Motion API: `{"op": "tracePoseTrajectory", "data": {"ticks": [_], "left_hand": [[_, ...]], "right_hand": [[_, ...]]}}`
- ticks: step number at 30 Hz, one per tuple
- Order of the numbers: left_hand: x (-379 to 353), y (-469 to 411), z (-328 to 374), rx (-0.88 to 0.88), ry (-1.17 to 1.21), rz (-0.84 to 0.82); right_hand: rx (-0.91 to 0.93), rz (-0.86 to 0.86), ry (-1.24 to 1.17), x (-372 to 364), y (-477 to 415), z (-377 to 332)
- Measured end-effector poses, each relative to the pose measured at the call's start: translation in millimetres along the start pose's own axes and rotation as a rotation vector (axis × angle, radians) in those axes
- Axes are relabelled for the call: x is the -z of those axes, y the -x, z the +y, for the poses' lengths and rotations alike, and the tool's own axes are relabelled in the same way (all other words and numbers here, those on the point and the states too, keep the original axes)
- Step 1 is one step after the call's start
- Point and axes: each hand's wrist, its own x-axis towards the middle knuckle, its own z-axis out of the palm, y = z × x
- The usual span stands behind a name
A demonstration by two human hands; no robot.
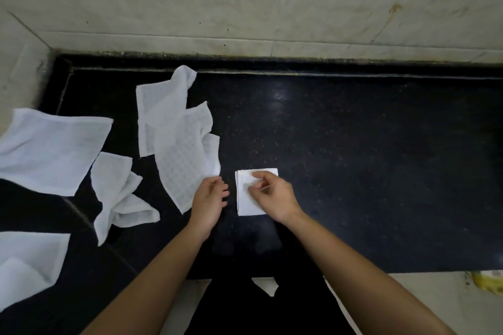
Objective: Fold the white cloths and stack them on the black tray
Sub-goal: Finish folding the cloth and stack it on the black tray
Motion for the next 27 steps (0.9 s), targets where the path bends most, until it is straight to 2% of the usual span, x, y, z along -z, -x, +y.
{"op": "tracePoseTrajectory", "data": {"ticks": [2,4,5,7,11,14,21,24,27], "left_hand": [[1.3,-1.3,-8.0,-0.323,-0.386,0.017],[0.2,-3.2,-13.2,-0.654,-0.786,-0.002],[-1.3,-5.3,-14.3,-0.766,-0.942,-0.023],[-6.1,-9.9,-14.0,-0.881,-1.184,-0.08],[-6.3,-18.5,-20.5,-0.842,-1.523,-0.222],[1.7,-18.7,-30.0,-0.804,-1.54,-0.219],[5.4,-17.9,-30.6,-0.77,-1.539,-0.277],[1.9,-13.5,-23.0,-0.745,-1.475,-0.296],[-6.4,-9.0,-11.6,-0.704,-1.289,-0.21]], "right_hand": [[0.132,0.114,0.187,16.8,4.3,11.7],[0.317,0.17,0.472,28.4,7.8,28.7],[0.402,0.184,0.591,30.5,8.6,37.6],[0.479,0.17,0.724,30.9,9.6,49.1],[0.47,-0.027,0.953,25.6,4.8,57.6],[0.442,-0.094,1.116,25.8,-2.9,67.9],[0.387,-0.204,1.156,28.4,-8.7,65.6],[0.349,-0.177,0.993,32.4,0.8,61.9],[0.276,0.018,0.724,36.4,14.2,58.7]]}}
